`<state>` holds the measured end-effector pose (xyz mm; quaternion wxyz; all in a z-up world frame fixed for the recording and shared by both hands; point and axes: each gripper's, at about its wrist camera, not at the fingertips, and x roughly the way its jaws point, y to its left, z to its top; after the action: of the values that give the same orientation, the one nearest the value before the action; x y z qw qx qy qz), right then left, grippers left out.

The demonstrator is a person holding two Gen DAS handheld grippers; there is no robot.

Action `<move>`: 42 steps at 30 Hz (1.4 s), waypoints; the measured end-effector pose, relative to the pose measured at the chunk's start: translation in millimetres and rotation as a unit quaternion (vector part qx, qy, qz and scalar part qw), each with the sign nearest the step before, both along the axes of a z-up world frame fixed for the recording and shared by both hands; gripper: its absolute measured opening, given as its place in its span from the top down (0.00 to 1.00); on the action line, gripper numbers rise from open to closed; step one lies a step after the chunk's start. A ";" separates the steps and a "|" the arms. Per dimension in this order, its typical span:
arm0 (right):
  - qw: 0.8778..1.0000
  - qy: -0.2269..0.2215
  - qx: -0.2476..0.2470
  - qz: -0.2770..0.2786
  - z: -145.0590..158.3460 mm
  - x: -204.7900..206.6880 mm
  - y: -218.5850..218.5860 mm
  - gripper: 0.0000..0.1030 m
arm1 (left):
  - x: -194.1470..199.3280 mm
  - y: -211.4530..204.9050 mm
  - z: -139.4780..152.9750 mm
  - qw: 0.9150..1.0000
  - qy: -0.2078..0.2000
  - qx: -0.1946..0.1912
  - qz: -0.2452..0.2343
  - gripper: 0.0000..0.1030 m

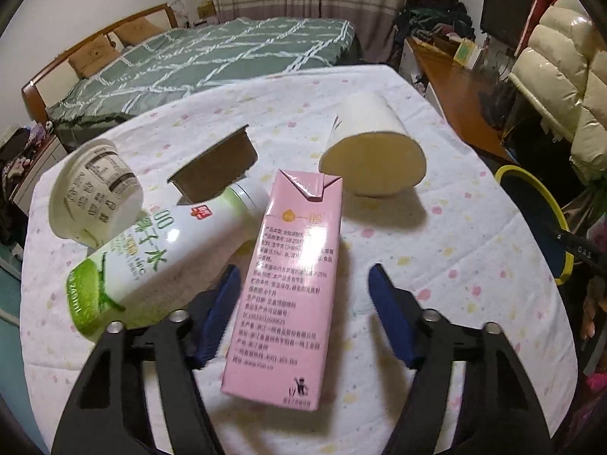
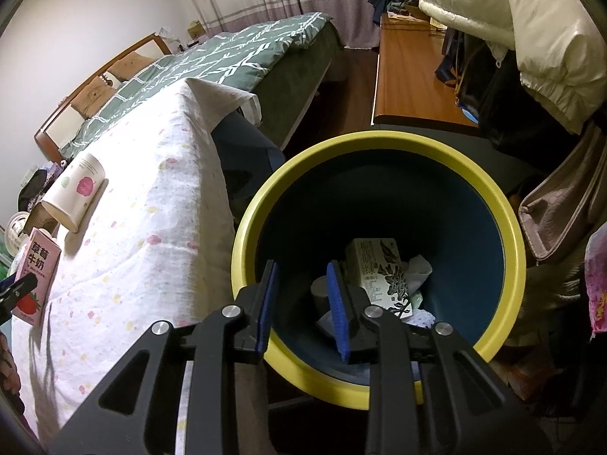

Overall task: Collect trash
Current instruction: 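Grasp the pink milk carton with the left gripper, then carry the pink carton over the bin and open the left gripper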

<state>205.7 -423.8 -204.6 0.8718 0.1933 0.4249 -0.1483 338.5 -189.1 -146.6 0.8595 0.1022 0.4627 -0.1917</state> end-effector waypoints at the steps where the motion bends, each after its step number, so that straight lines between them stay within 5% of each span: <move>1: 1.000 0.000 0.001 0.000 -0.4 -0.5 -0.1 0.75 | 2.7 -1.2 -2.6 1.000 0.006 0.002 0.001 0.41; 5: 1.000 -0.002 0.003 -0.001 -0.2 -3.5 -2.2 0.75 | 6.2 -1.2 -6.4 1.000 0.014 0.003 0.006 0.60; 12: 1.000 -0.011 0.010 -0.003 3.1 -15.9 -2.1 0.75 | -18.6 -0.3 5.0 1.000 -0.007 0.004 -0.001 0.61; 21: 0.999 -0.039 0.020 -0.015 18.2 -63.3 -3.9 0.75 | -73.4 -32.0 54.7 0.996 -0.038 -0.026 -0.072 0.61; 31: 0.998 -0.057 -0.003 -0.041 37.5 -125.9 -15.7 0.70 | -100.5 -158.4 68.5 0.981 -0.029 -0.050 -0.187 0.61; 42: 0.996 -0.060 -0.010 -0.065 35.7 -161.9 -38.2 0.68 | -103.0 -302.8 26.0 0.967 0.004 -0.014 -0.253 0.61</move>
<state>43.9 -462.1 -168.9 0.8863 0.2203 0.3567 -0.1965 235.6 -491.9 -120.6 0.7826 0.2026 0.4228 -0.4096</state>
